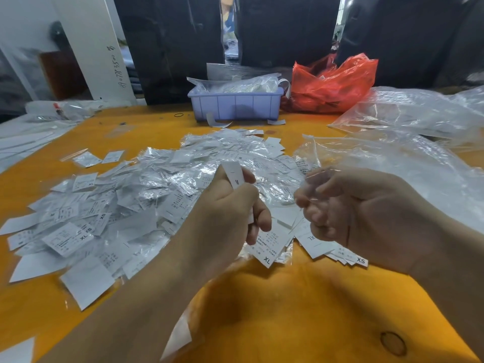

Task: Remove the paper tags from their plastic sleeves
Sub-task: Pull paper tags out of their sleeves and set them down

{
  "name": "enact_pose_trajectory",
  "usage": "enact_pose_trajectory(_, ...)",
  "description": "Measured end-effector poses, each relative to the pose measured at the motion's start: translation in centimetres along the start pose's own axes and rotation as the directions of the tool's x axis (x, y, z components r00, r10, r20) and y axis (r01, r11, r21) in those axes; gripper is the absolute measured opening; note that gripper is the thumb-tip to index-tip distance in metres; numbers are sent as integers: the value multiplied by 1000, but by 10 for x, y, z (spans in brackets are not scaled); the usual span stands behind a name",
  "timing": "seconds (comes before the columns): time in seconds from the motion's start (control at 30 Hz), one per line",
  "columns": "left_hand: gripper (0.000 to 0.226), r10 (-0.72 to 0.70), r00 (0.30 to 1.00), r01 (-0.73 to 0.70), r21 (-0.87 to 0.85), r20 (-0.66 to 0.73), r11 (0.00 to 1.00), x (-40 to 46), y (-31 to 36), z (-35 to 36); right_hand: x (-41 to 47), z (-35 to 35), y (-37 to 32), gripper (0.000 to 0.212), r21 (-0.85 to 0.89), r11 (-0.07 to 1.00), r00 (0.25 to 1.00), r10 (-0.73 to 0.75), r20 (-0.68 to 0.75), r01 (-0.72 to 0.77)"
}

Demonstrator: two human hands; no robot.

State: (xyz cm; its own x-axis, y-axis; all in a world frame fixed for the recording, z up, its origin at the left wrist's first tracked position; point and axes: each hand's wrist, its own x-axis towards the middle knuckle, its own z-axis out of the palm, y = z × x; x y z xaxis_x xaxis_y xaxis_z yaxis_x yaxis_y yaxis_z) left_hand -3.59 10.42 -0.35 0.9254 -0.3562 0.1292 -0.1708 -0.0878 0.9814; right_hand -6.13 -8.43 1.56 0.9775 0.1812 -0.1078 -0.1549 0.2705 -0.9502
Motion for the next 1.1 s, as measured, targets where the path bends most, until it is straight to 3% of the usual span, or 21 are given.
enact_pose_trajectory(0.03,8,-12,1000,12,-49,-1,999,1,0,0,0,1,0,24,-16,1000,1000,-7,-15,6)
enact_pose_trajectory(0.13,30,-25,999,27,-119,25,993,1,0,-2,0,1,1,28,-77,996,999,-48,3,48)
enact_pose_trajectory(0.33,34,-6,1000,3,133,28,991,2,-4,1,0,0,2,24,-222,968,992,-121,-19,114)
enact_pose_trajectory(0.53,23,82,995,-67,223,-58,973,-1,-4,5,-1,4,0,22,-212,969,987,-143,-68,126)
enact_pose_trajectory(0.63,24,127,989,-109,219,-69,970,-2,-2,3,-1,5,1,17,-119,980,984,-170,-56,162)
enact_pose_trajectory(0.93,10,194,981,-183,231,-23,956,-3,-1,4,0,6,1,53,-21,987,987,-162,-2,162)
enact_pose_trajectory(1.1,40,151,988,-141,202,-35,969,-5,-1,3,-1,8,2,58,-123,980,987,-159,-9,157)
